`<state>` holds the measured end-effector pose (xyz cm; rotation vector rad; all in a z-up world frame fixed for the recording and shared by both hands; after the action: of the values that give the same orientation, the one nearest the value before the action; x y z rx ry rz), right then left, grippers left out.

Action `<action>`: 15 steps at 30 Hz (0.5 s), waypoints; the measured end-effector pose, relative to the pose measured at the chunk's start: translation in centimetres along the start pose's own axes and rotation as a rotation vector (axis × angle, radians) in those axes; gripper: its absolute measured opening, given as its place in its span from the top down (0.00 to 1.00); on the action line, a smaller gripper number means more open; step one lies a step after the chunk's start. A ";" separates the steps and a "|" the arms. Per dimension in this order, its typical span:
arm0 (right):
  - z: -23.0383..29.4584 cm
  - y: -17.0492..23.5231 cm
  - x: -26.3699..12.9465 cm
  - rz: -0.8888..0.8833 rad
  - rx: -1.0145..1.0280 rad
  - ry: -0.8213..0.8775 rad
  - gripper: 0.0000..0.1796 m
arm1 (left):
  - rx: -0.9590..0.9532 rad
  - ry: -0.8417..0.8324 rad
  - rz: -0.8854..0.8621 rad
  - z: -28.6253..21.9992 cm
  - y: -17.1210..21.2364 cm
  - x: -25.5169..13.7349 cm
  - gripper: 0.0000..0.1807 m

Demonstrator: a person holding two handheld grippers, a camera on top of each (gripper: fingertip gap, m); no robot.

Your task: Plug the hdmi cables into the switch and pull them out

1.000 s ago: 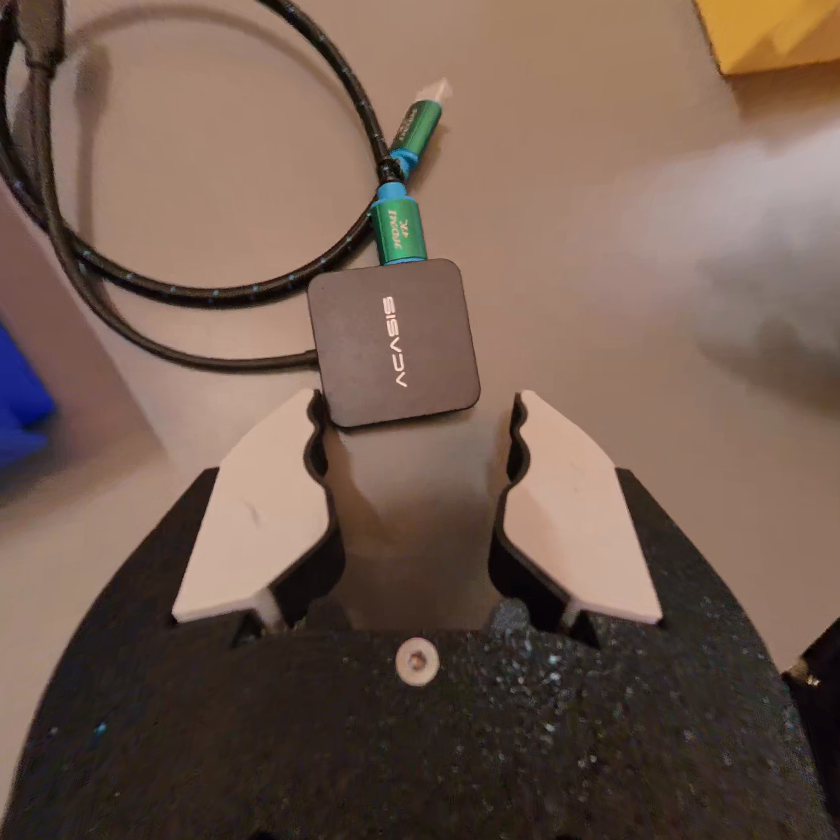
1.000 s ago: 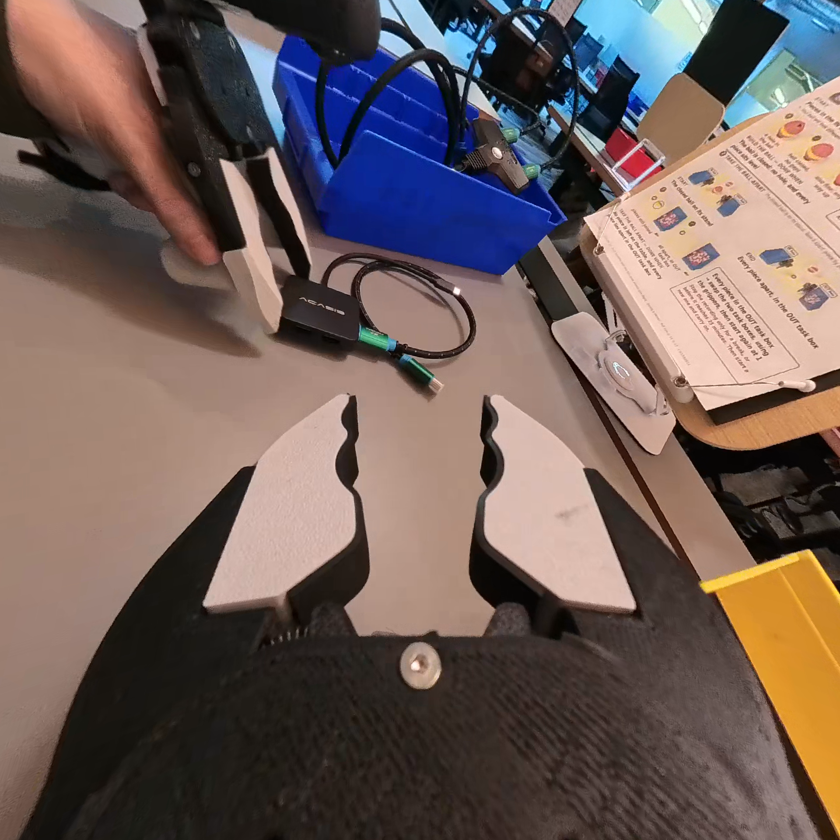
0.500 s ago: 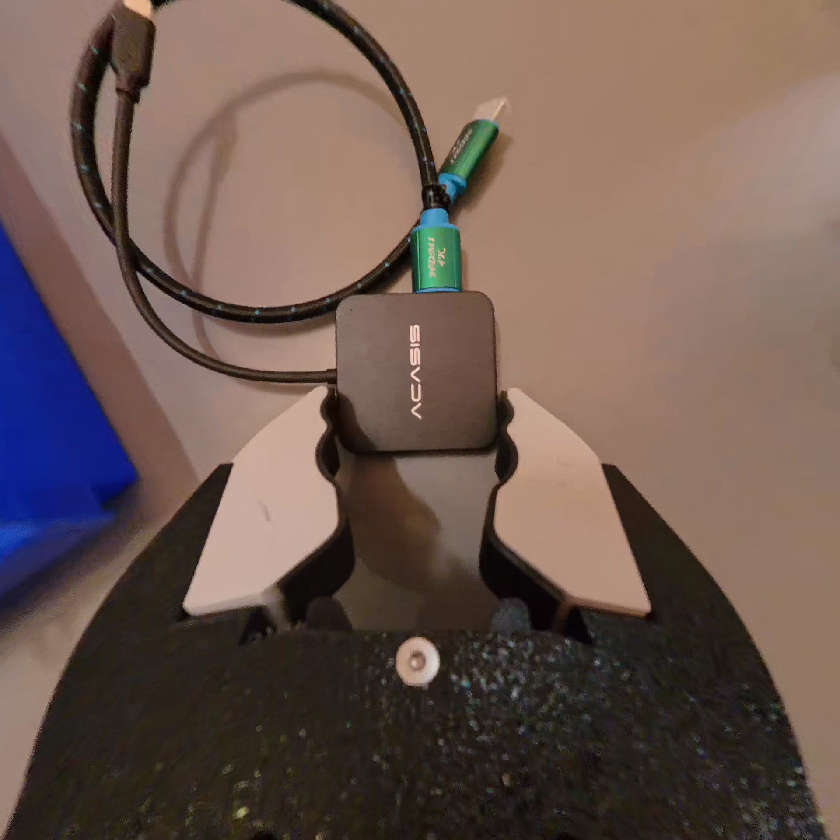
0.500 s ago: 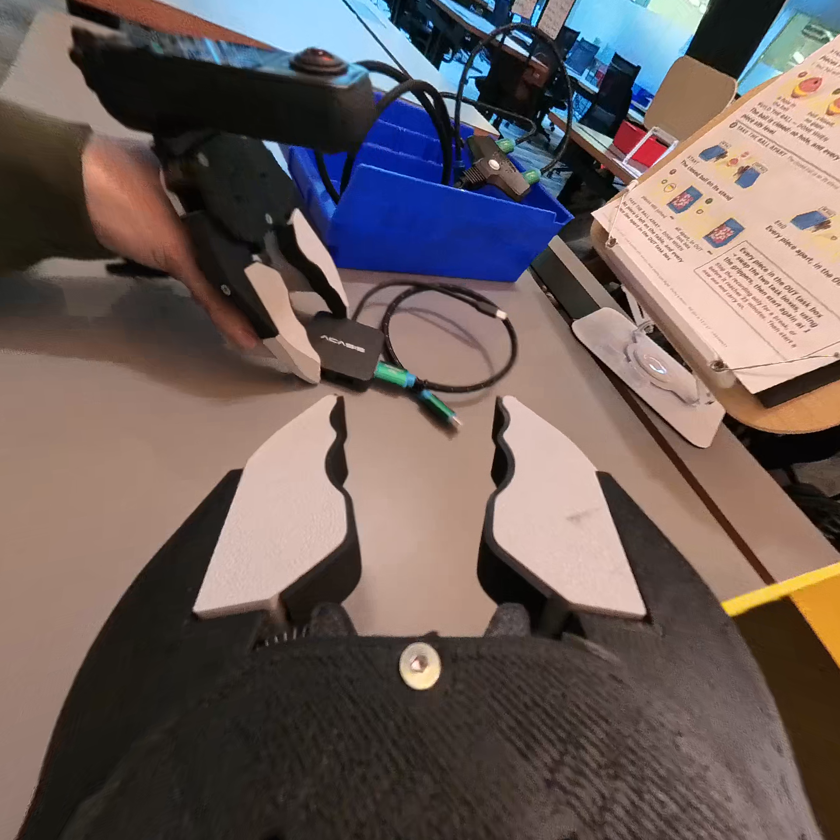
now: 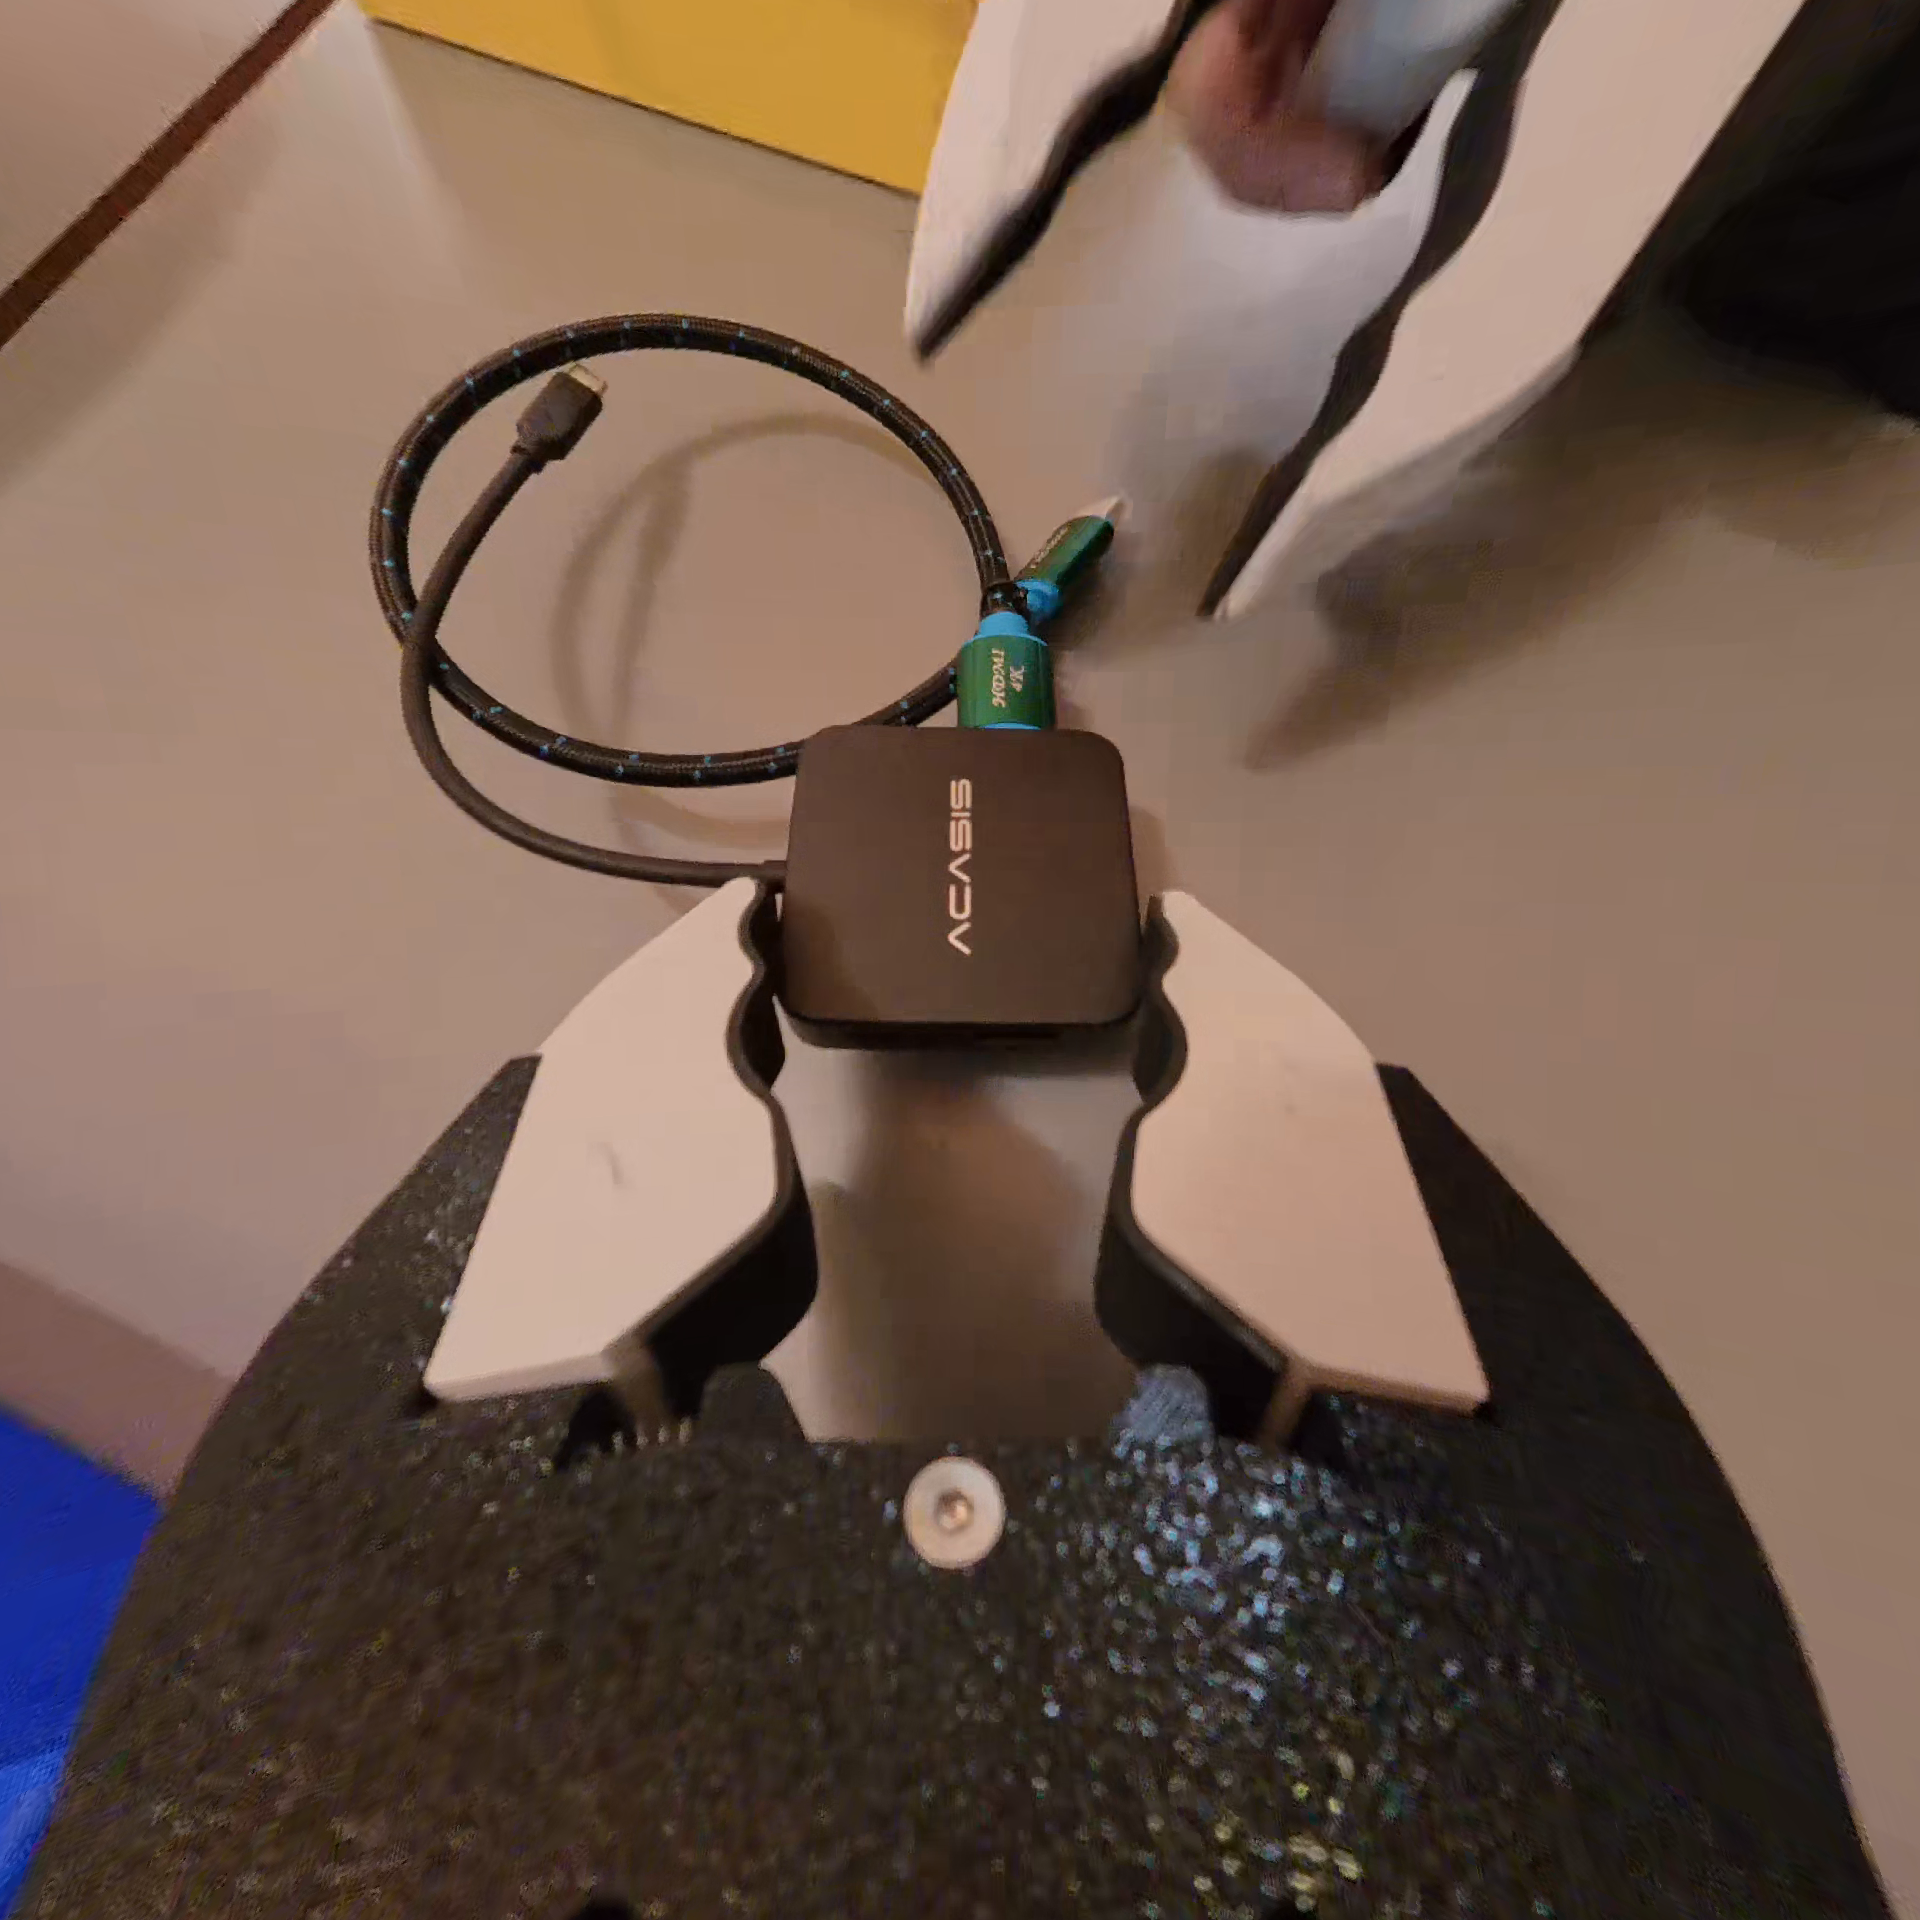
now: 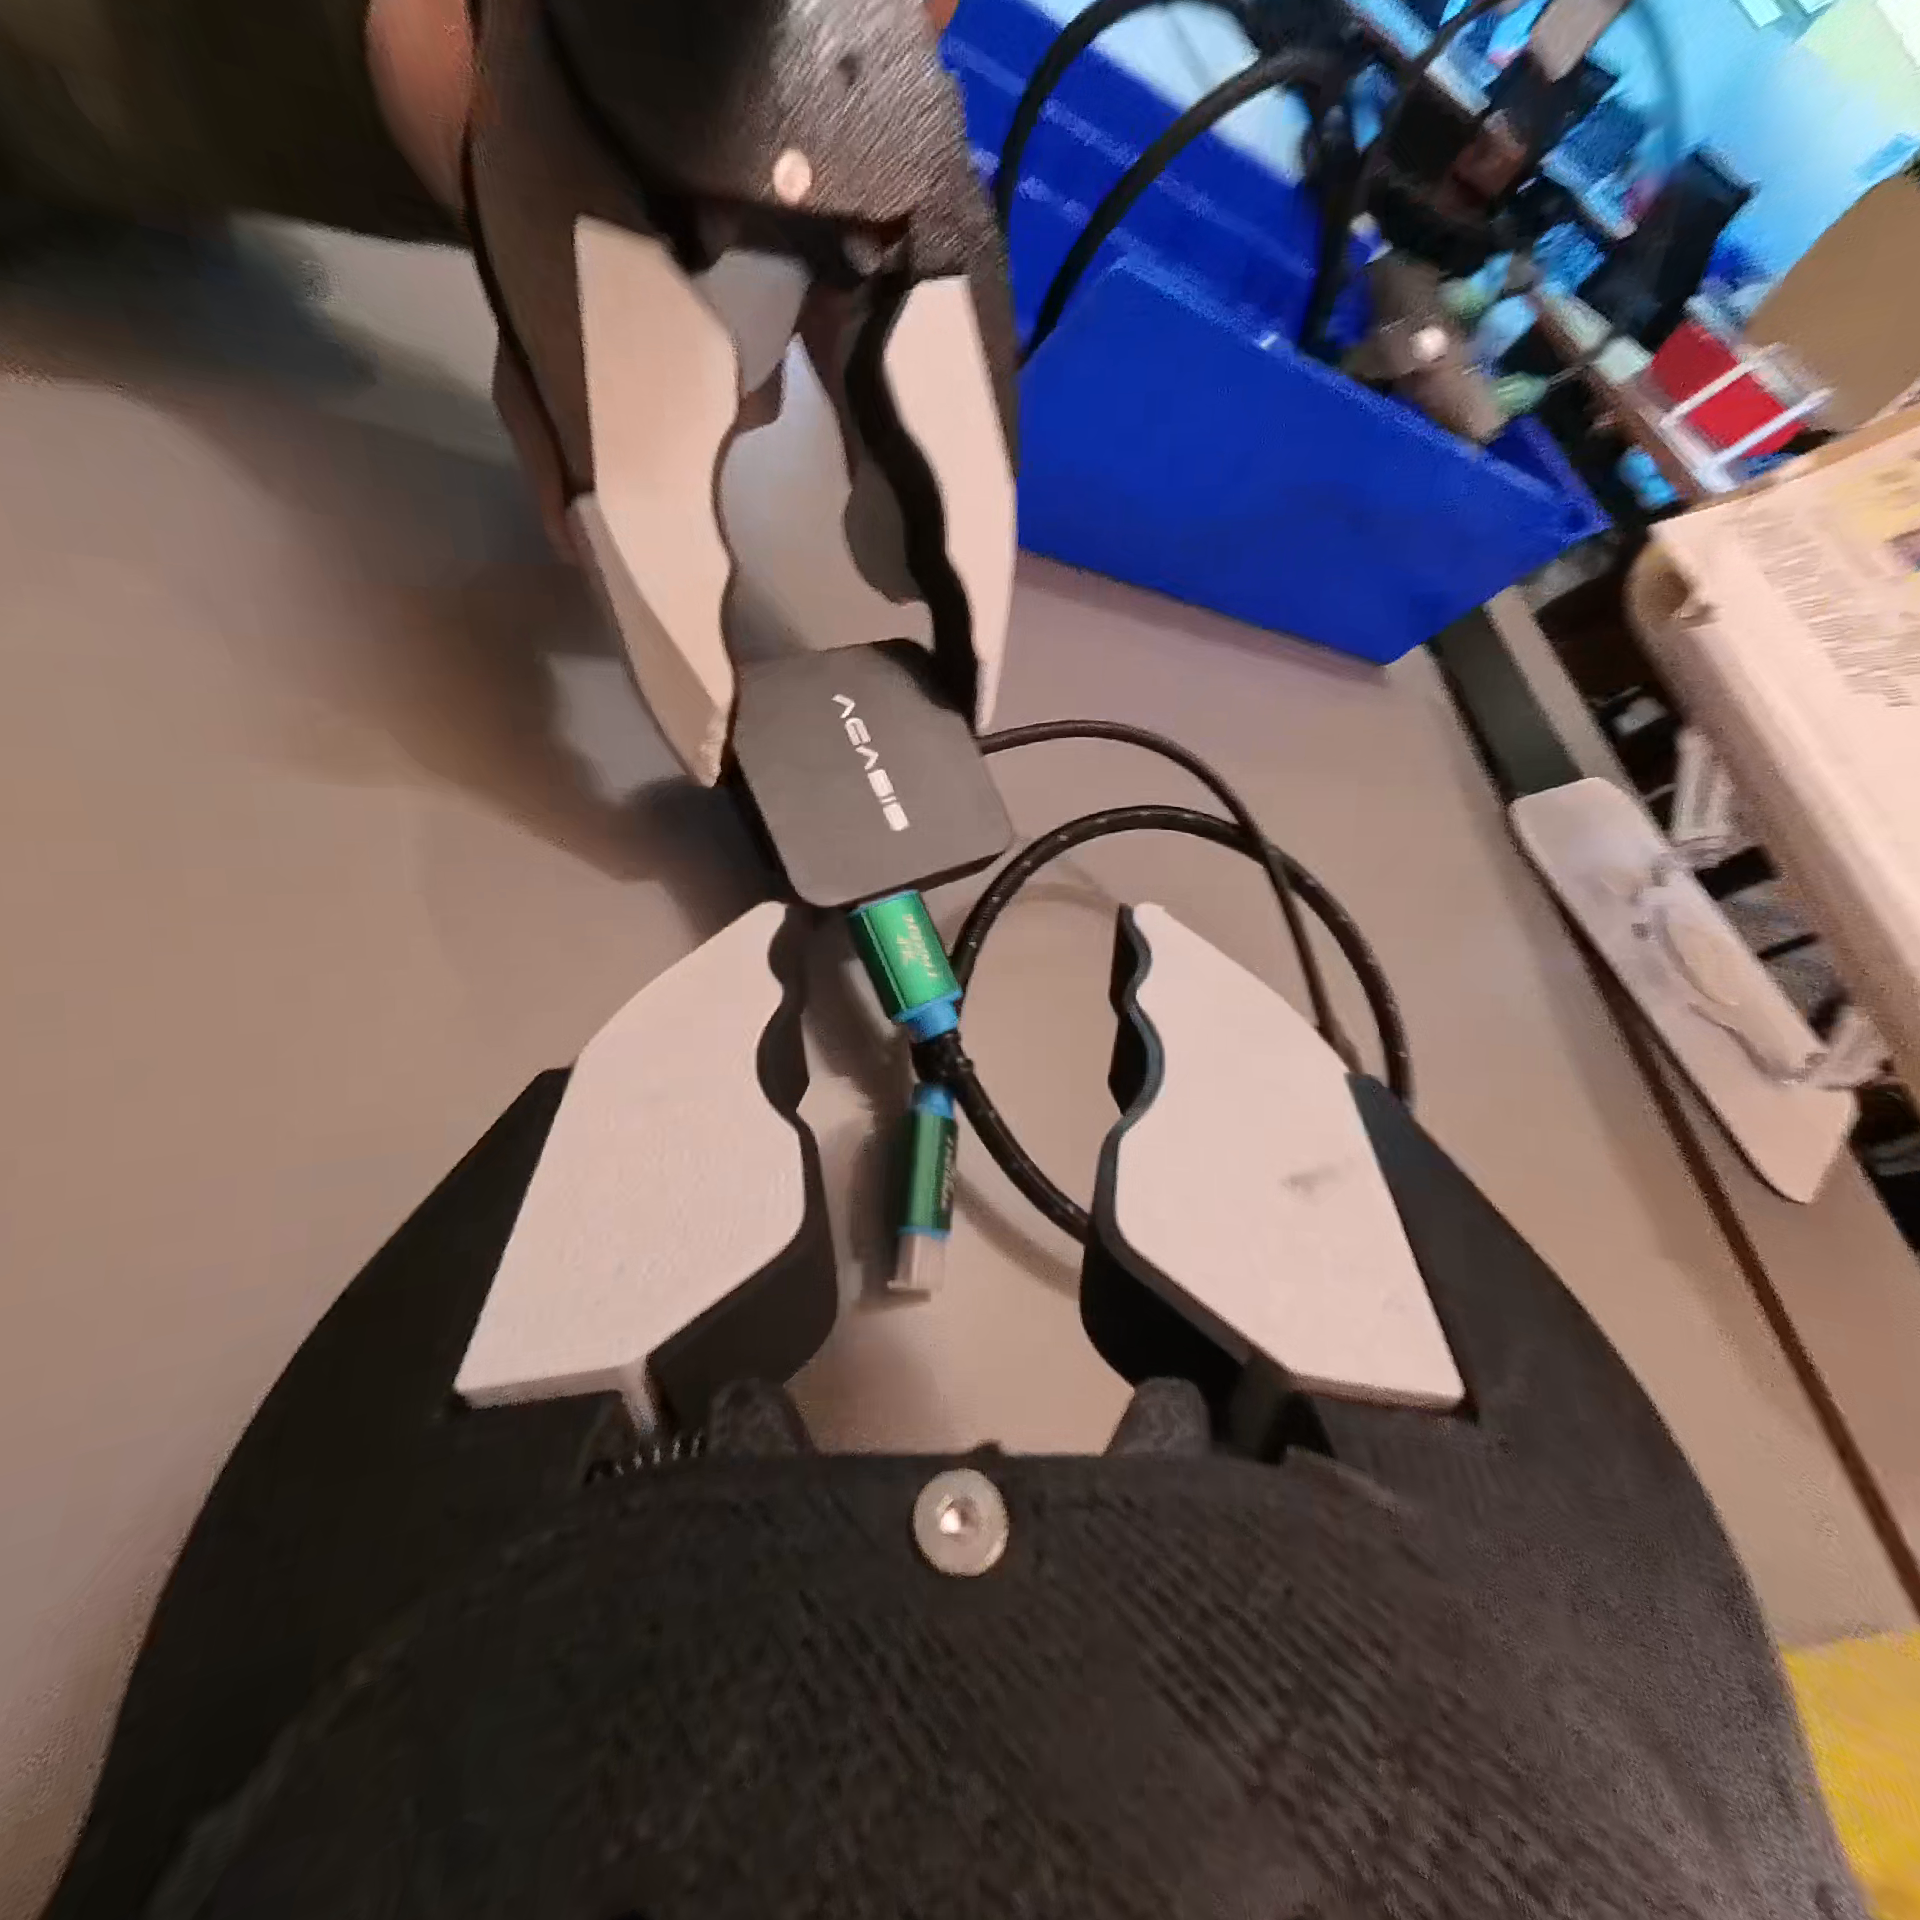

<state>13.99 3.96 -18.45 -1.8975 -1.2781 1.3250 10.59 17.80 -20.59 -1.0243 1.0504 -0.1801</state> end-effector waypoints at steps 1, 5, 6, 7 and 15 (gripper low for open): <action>0.4 0.4 0.5 0.020 -0.011 -0.021 0.68 | -0.018 0.017 -0.006 -0.2 -0.1 0.0 0.64; 1.1 1.2 1.9 0.113 -0.116 0.001 0.71 | -0.136 0.089 -0.080 -0.4 -0.9 -0.4 0.64; 1.2 1.1 2.2 0.120 -0.143 0.013 0.75 | -0.170 0.110 -0.104 -0.5 -1.1 -0.6 0.64; 1.2 1.1 2.4 0.121 -0.168 0.032 0.79 | -0.191 0.120 -0.130 -0.4 -1.2 -0.8 0.64; 1.1 -0.2 3.2 0.206 -0.454 0.224 0.93 | -0.447 0.100 -0.545 3.3 -2.9 -5.8 1.00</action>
<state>13.22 6.75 -20.16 -2.4667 -1.3792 0.9267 11.05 21.51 -14.34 -1.7152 0.8974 -0.4563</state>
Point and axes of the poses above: each gripper's, where its closed fingertips meet, x out along the fingers, y out of its underside, z = x × y across the jaws, the point moved 6 cm from there along -x, back along the fingers, and after that the axes turned 3 degrees about -y, right-handed, at the moved point
